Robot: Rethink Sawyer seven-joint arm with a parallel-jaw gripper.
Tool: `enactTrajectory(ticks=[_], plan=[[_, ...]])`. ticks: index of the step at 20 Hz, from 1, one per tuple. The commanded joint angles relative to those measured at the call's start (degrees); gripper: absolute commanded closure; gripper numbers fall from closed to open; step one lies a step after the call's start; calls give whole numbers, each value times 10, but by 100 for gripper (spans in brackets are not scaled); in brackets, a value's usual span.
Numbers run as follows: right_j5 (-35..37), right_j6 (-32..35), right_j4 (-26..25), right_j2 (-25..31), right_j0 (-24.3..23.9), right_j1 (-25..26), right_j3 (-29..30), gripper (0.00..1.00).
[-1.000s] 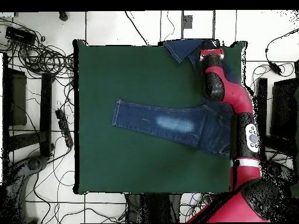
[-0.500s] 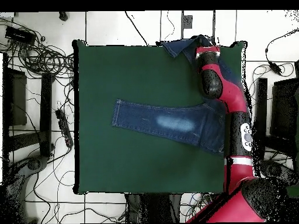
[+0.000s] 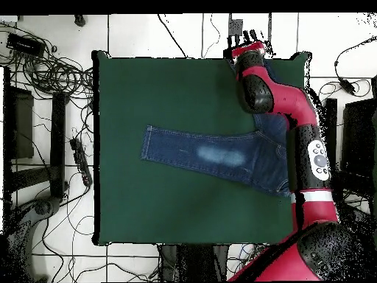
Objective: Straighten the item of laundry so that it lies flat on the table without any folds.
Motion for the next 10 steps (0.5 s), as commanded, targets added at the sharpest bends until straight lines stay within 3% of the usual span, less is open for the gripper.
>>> enactTrajectory(ticks=[1, 6, 10], plan=[[112, 127, 34, -120, 64, -119, 85, 0], [142, 119, 70, -152, 84, -142, 81, 0], [244, 89, 92, -201, 119, -134, 37, 0]])
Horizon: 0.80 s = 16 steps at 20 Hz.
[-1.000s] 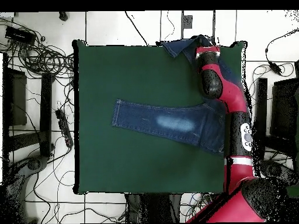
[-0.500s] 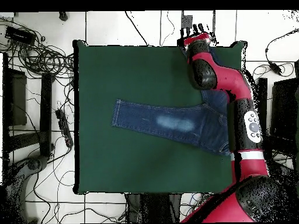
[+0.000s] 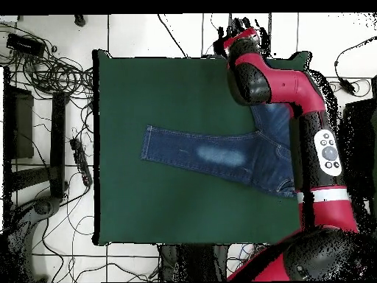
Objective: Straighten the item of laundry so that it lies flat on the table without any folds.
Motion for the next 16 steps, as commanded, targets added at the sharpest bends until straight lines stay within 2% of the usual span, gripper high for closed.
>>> enactTrajectory(ticks=[1, 5, 8, 13, 16], plan=[[230, 84, 37, -141, 75, -17, -11, 0], [326, 67, 38, -180, 113, 12, -86, 0], [378, 59, 33, -187, 128, 33, -131, 0], [468, 51, 23, -181, 147, 78, -219, 0], [517, 53, -9, -163, 168, 115, -302, 0]])
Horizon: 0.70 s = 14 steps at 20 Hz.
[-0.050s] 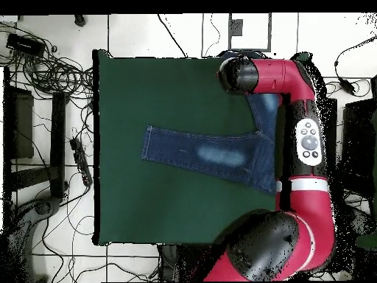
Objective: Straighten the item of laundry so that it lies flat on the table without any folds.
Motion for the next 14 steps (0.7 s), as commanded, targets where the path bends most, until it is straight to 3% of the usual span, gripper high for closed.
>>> enactTrajectory(ticks=[1, 7, 10, 14], plan=[[137, 55, -45, -19, 53, 95, -160, 0], [142, 54, -116, 47, 73, 143, -258, 0], [144, 54, -135, 62, 76, 154, -276, 0], [213, 40, -134, 132, 55, 184, -294, 0]])
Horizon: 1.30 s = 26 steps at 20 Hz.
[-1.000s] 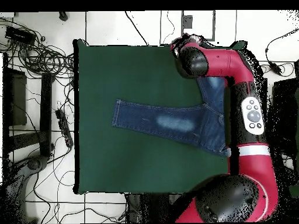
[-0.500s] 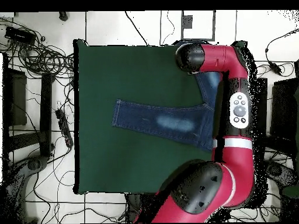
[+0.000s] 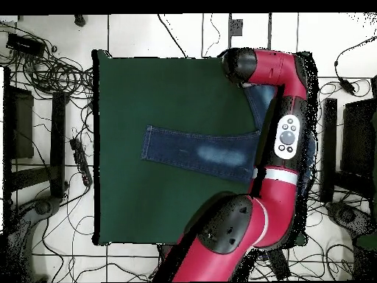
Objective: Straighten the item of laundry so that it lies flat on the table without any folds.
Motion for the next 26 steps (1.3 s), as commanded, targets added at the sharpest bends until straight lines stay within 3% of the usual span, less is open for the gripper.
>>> enactTrajectory(ticks=[1, 3, 9, 14, 15, 26], plan=[[116, 30, -84, 151, -14, 106, -78, 0], [137, 3, -111, 217, -36, 131, -86, 0], [210, -46, -181, 323, -70, 159, -93, 0], [339, -93, -325, 412, -79, 158, -108, 0], [360, -106, -380, 451, -85, 160, -109, 100], [421, -157, -549, 550, -100, 161, -106, 100]])
